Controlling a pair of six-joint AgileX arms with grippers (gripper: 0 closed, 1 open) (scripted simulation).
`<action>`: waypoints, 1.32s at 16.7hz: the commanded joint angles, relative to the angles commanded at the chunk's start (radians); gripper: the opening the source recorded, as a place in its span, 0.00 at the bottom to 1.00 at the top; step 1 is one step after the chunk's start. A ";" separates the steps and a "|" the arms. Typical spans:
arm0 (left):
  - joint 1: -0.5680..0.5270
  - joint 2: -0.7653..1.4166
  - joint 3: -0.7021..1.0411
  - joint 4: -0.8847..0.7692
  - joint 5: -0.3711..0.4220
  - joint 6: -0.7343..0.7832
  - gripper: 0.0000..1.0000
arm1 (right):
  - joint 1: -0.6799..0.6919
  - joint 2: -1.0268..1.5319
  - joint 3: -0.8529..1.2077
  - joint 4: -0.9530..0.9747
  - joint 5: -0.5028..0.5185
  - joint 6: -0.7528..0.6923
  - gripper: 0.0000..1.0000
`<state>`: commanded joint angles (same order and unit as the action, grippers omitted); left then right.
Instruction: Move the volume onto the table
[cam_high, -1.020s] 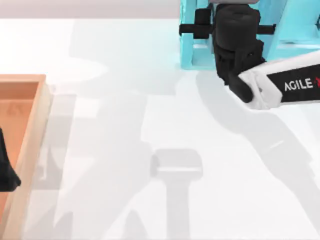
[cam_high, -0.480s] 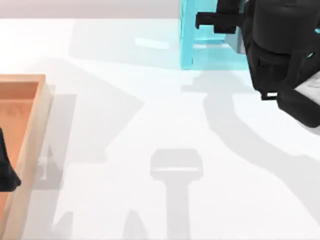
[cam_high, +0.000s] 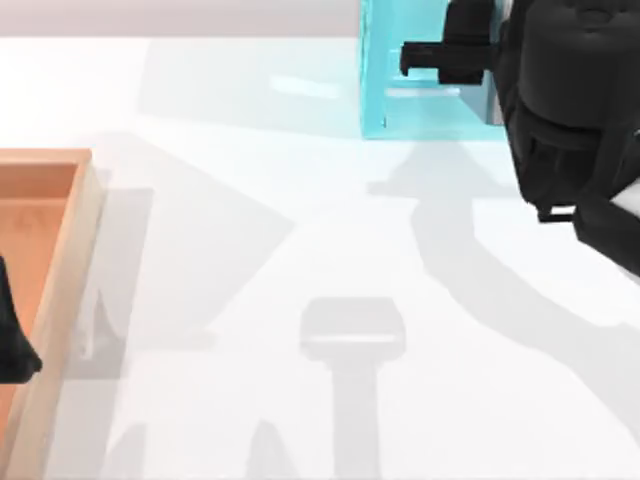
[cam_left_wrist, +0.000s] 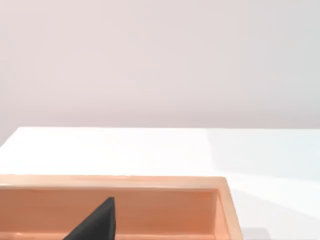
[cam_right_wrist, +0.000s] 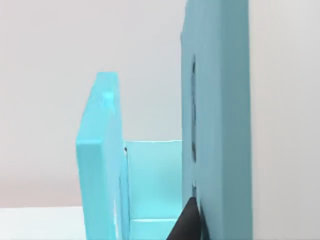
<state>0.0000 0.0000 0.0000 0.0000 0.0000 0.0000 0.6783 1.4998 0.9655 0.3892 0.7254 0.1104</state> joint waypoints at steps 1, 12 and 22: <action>0.000 0.000 0.000 0.000 0.000 0.000 1.00 | 0.007 0.006 0.002 0.001 0.003 -0.010 0.00; 0.000 0.000 0.000 0.000 0.000 0.000 1.00 | 0.310 0.282 0.065 -0.001 0.185 -0.583 0.00; 0.000 0.000 0.000 0.000 0.000 0.000 1.00 | 0.561 0.487 0.089 -0.017 0.336 -1.119 0.00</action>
<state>0.0000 0.0000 0.0000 0.0000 0.0000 0.0000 1.2393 1.9871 1.0548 0.3720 1.0617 -1.0085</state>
